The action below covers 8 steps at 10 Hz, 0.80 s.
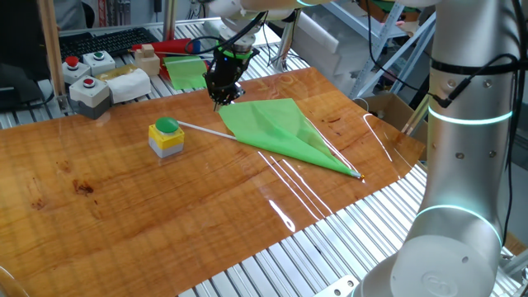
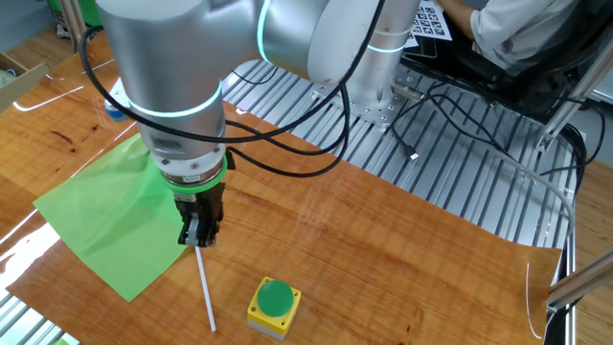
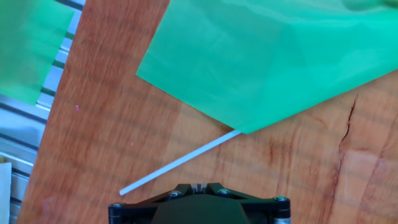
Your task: Wave the flag
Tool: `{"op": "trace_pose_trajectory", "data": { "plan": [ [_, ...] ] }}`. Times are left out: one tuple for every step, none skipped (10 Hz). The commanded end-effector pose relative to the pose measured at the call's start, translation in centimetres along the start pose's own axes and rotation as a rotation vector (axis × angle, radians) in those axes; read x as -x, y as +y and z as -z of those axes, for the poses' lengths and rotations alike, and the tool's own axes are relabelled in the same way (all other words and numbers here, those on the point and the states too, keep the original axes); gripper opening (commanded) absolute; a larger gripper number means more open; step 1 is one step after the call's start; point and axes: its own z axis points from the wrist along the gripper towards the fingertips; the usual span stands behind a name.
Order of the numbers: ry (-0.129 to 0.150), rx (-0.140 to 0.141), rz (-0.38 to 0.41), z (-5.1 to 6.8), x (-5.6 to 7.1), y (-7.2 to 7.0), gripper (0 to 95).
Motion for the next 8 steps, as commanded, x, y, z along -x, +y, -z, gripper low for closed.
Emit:
{"op": "trace_pose_trajectory", "data": {
  "plan": [
    [0.006, 0.010, -0.127, -0.2, -0.1, 0.1, 0.0],
    [0.006, 0.008, -0.144, -0.6, -0.1, 0.3, 0.0],
    [-0.005, 0.007, -0.167, -1.2, -0.3, 0.6, 0.0],
    [-0.013, 0.006, -0.186, -1.7, -0.3, 0.8, 0.0],
    [-0.008, 0.014, -0.224, -2.0, -0.3, 1.0, 0.0],
    [-0.012, 0.026, -0.275, -2.4, -0.4, 1.2, 38.0],
    [-0.006, 0.029, -0.315, -2.8, -0.4, 1.3, 38.0],
    [0.004, 0.032, -0.346, -2.9, -0.4, 1.4, 38.0]
  ]
}}
